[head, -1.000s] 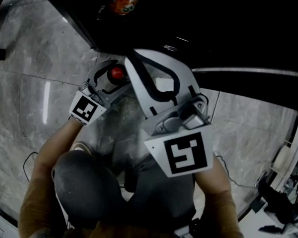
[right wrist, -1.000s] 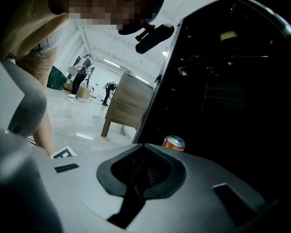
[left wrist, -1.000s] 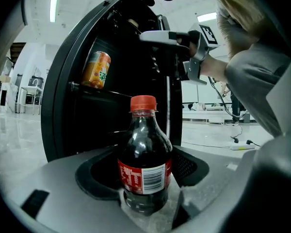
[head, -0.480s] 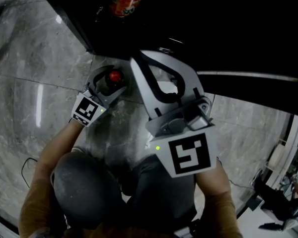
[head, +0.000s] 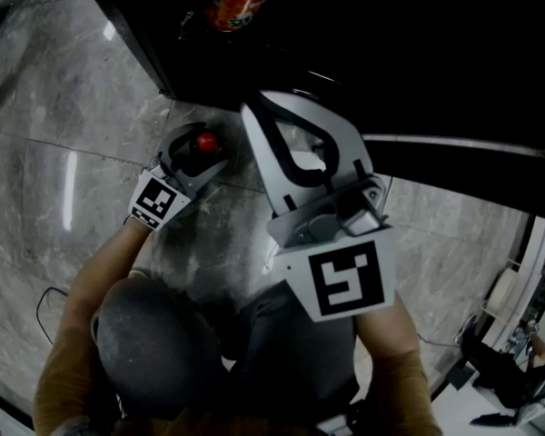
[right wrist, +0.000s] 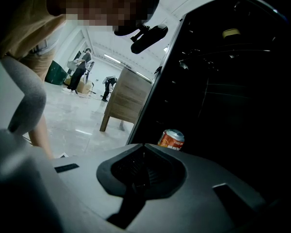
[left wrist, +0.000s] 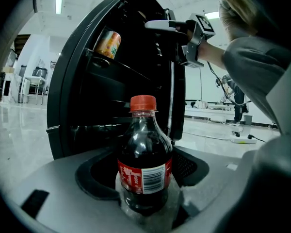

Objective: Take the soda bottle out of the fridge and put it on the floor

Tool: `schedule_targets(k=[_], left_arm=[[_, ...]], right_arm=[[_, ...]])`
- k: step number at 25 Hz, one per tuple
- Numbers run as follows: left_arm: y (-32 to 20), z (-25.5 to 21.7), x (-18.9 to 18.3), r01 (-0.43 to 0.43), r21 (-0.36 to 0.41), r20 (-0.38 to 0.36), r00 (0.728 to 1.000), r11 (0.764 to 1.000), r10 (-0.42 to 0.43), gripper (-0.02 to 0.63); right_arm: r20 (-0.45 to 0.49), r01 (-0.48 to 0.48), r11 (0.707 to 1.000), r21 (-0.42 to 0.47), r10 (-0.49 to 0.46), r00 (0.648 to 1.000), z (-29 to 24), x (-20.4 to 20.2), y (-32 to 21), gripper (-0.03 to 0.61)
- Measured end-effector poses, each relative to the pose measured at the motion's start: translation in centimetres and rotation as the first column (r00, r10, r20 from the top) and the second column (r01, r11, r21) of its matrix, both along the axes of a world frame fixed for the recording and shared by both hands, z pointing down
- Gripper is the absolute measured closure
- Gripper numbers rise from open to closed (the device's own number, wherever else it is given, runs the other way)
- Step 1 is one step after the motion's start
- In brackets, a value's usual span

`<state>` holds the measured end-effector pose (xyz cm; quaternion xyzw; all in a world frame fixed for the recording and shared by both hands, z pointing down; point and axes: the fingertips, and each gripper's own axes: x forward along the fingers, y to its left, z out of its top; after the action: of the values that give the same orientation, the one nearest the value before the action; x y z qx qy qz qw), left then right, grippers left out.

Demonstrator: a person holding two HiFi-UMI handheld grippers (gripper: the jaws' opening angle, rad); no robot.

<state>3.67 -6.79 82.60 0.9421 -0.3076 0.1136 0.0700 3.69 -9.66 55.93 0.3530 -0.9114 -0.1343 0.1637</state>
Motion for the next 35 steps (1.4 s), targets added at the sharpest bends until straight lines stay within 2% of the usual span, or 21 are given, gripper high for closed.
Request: schedule_targets(k=[5,8,13,23,28,35], left_arm=[[0.1,-0.1,-0.1,-0.001,0.024,-0.021,1.0,1.0,0.002,0.307],[0.4,0.0,-0.1,-0.016,0.052,-0.004,1.0,0.999,0.016,0.307],[1.0,0.3,-0.1,-0.022,0.027,-0.004,1.0,0.999,0.022,0.307],[1.6,0.8,0.2,-0.042,0.029,0.04,0.998,0.999,0.041,0.307],[1.6,0.4,0.2,-0.022,0.038,0.059,0.998,0.999,0.019,0.307],[1.5,-1.6,0.2,-0.005,0.067,0.031,1.0,0.998,0.003,0.307]], right_arm=[[0.013,-0.006,1.0,0.003,0.006,1.0,-0.3,0.2,0.0,0.575],[0.016,0.002,1.0,0.007,-0.002,1.0,-0.4,0.1,0.1,0.575],[0.039,0.001,1.0,0.016,-0.002,0.999,-1.1,0.0,0.4,0.575],[0.051,0.011,0.999,0.044,-0.013,0.999,-2.4,-0.3,1.5,0.575],[0.069,0.006,0.998,0.06,-0.01,0.998,-3.3,-0.3,1.9,0.575],[0.088,0.019,0.998,0.065,-0.025,0.996,-3.6,-0.7,2.1,0.575]])
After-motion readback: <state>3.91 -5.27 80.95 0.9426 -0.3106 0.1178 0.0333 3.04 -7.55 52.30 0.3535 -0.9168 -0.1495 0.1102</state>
